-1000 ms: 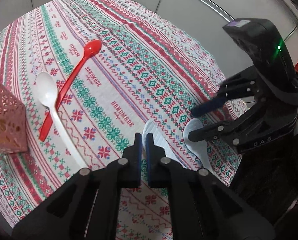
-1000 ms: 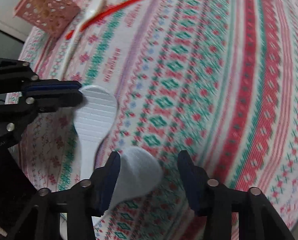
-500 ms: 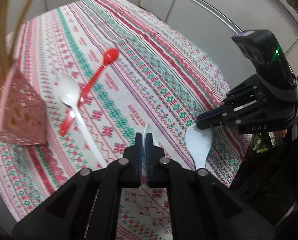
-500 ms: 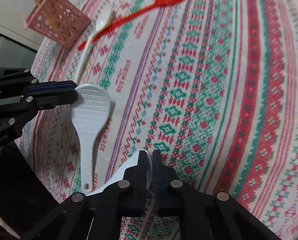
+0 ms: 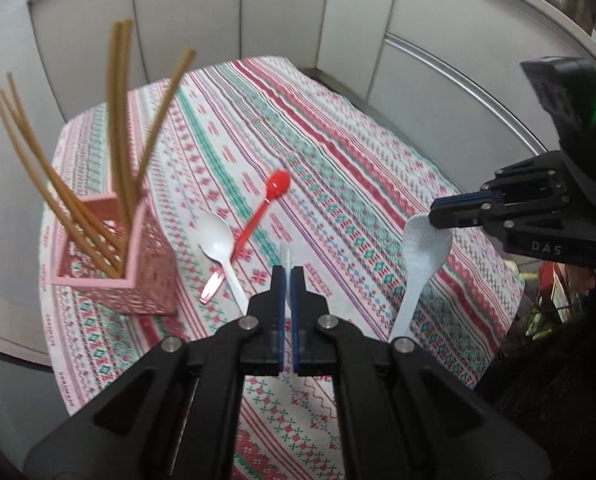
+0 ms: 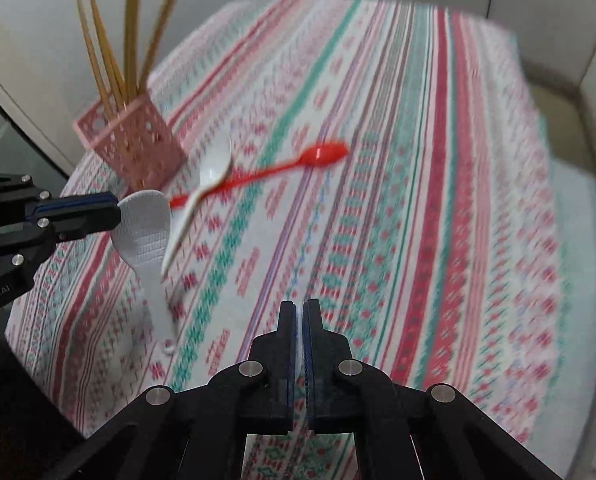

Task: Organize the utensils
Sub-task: 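Carry both white paddles to the pink holder, insert them and open both grippers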

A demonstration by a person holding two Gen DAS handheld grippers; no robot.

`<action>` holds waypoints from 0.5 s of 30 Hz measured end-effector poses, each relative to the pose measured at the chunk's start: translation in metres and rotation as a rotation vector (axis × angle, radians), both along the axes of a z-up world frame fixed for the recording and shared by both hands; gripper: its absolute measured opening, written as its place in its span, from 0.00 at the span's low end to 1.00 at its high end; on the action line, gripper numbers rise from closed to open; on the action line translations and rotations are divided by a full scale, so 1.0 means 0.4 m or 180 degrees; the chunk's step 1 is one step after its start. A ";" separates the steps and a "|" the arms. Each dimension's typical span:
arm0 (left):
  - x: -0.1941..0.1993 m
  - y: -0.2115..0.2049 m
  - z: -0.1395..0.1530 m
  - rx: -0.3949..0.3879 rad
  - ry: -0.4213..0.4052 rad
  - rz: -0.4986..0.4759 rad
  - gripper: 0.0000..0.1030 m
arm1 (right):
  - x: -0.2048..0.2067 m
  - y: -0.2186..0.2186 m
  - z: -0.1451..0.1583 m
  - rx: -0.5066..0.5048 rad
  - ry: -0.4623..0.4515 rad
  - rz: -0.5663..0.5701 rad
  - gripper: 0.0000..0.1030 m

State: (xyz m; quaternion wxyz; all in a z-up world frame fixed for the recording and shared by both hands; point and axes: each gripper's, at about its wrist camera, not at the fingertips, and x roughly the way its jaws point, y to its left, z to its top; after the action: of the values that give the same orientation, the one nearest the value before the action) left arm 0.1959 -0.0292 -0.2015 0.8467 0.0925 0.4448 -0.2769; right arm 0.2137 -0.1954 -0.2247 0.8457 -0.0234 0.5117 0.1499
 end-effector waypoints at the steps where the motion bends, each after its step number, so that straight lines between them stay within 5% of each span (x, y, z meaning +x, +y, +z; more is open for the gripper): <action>1: -0.002 0.003 0.008 -0.0002 -0.0033 0.0023 0.02 | -0.001 0.001 0.011 -0.0004 -0.0046 -0.0018 0.02; 15: -0.011 0.084 0.158 -0.0138 -0.0569 0.0324 0.02 | 0.002 0.024 0.205 0.0104 -0.0818 -0.0350 0.02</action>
State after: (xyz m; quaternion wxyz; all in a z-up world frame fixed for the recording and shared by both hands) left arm 0.1914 0.0044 -0.1382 0.8978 0.0757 0.3655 -0.2337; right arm 0.2143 -0.1857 -0.1428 0.9114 -0.0005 0.3972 0.1073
